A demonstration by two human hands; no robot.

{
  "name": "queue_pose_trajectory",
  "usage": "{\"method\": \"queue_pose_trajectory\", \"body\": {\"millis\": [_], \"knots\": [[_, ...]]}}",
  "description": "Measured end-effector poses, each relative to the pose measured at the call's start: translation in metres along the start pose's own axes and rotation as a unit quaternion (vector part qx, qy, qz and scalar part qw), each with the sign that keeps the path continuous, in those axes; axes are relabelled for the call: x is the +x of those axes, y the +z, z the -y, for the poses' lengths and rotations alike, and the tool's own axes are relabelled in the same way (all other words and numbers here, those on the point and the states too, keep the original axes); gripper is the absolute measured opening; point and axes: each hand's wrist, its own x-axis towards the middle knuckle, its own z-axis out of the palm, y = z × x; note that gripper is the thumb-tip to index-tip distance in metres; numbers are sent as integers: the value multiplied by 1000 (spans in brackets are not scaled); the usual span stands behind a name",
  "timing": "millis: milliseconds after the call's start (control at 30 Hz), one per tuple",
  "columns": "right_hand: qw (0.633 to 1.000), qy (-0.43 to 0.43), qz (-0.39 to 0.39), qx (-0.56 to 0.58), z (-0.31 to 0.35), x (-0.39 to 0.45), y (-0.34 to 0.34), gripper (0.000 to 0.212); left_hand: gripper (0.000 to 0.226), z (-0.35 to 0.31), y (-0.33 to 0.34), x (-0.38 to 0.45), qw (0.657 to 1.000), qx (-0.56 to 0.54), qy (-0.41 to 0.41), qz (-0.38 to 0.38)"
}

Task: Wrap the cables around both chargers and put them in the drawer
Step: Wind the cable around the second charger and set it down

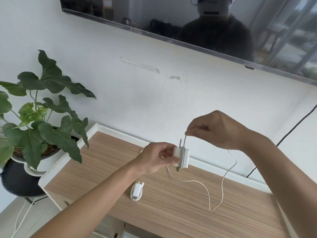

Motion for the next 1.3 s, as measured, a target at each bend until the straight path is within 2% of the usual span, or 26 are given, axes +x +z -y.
{"method": "queue_pose_trajectory", "body": {"millis": [133,200,300,333,500,667,867,1033,1167,1300], "knots": [[991,74,9,109,-33,10,8,15,37,-13,4,-8,998,-43,4,36],[983,101,23,151,-48,11,19,22,38,-19,4,-12,996,-70,8,54],[953,146,27,263,-68,8,34,41,36,-30,7,-18,992,-109,10,62],[942,153,31,297,-73,7,41,41,36,-34,8,-20,990,-123,14,62],[887,134,63,437,-86,1,82,43,42,-48,7,-22,974,-221,40,31],[863,201,47,462,-100,-20,127,51,41,-46,1,-13,956,-287,46,-25],[894,229,53,382,-86,-44,163,55,35,-35,-17,-2,928,-346,37,-130],[959,115,73,250,-56,-59,157,63,36,-14,-27,2,916,-357,-3,-185],[985,46,64,153,-31,-64,132,54,31,0,-32,3,919,-348,-21,-183],[998,-14,38,54,-15,-66,108,57,36,4,-30,3,926,-338,-31,-164]]}}
